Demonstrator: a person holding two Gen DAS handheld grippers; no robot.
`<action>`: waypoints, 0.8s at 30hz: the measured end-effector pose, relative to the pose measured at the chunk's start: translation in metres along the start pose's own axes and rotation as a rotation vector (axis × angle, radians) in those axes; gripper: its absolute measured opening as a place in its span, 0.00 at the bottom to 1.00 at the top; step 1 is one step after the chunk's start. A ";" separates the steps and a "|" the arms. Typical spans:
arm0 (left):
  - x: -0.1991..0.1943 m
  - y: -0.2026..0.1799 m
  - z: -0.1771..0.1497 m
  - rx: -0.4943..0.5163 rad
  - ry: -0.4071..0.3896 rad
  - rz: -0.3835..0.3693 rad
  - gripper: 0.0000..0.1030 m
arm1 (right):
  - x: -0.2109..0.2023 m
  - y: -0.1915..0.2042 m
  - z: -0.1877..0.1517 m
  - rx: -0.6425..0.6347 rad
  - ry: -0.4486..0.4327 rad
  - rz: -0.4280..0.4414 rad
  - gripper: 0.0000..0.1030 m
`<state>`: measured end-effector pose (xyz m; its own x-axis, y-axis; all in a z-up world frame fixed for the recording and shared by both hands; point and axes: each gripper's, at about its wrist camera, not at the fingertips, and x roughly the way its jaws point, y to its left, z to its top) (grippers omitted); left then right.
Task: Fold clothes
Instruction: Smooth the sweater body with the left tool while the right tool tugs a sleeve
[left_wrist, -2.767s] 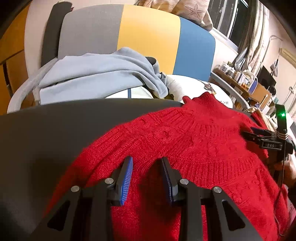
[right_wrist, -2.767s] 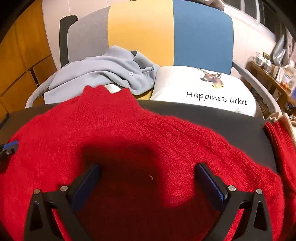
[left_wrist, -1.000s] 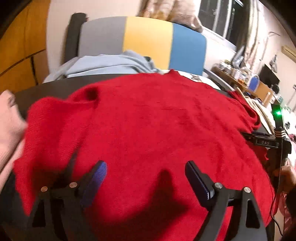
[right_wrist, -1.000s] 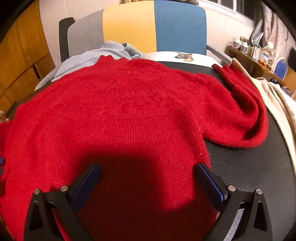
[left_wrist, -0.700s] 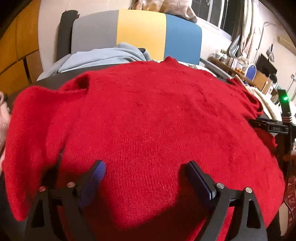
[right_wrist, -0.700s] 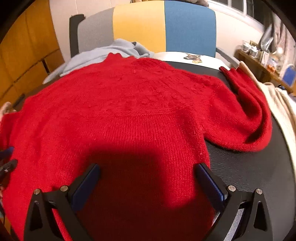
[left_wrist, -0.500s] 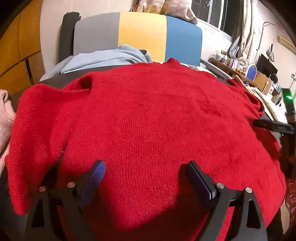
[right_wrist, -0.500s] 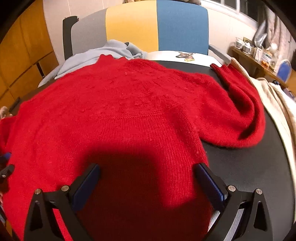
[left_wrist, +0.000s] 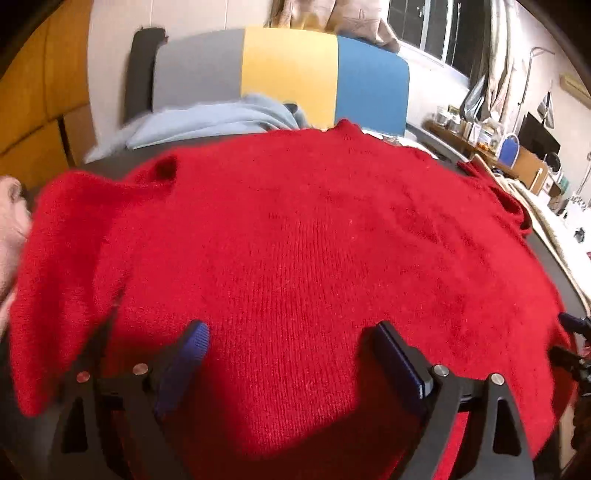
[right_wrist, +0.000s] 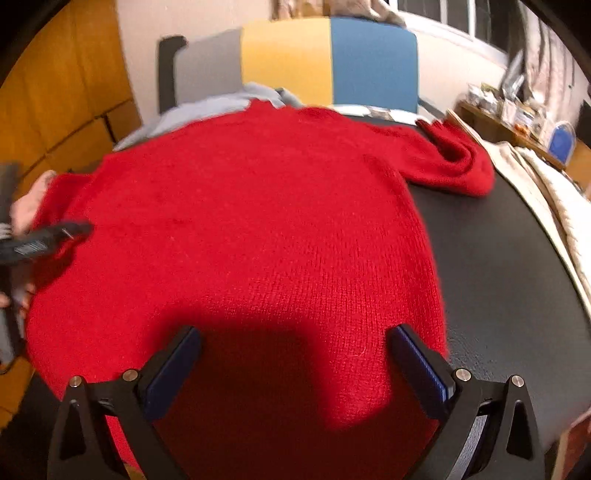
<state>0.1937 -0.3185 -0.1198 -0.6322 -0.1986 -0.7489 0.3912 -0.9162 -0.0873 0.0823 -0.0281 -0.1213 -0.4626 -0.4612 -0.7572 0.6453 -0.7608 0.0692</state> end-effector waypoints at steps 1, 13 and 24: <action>-0.001 0.001 -0.001 -0.016 0.003 -0.006 0.90 | 0.001 -0.002 -0.001 0.003 -0.014 0.003 1.00; 0.020 -0.068 0.067 0.048 -0.042 -0.121 0.92 | 0.003 0.001 0.002 -0.027 -0.051 -0.019 1.00; 0.084 -0.122 0.077 0.158 0.094 -0.158 1.00 | -0.032 -0.093 0.120 0.109 -0.142 0.097 1.00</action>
<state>0.0412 -0.2499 -0.1208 -0.6096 -0.0219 -0.7924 0.1779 -0.9779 -0.1099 -0.0357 0.0026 -0.0262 -0.4877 -0.5882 -0.6452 0.6249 -0.7512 0.2125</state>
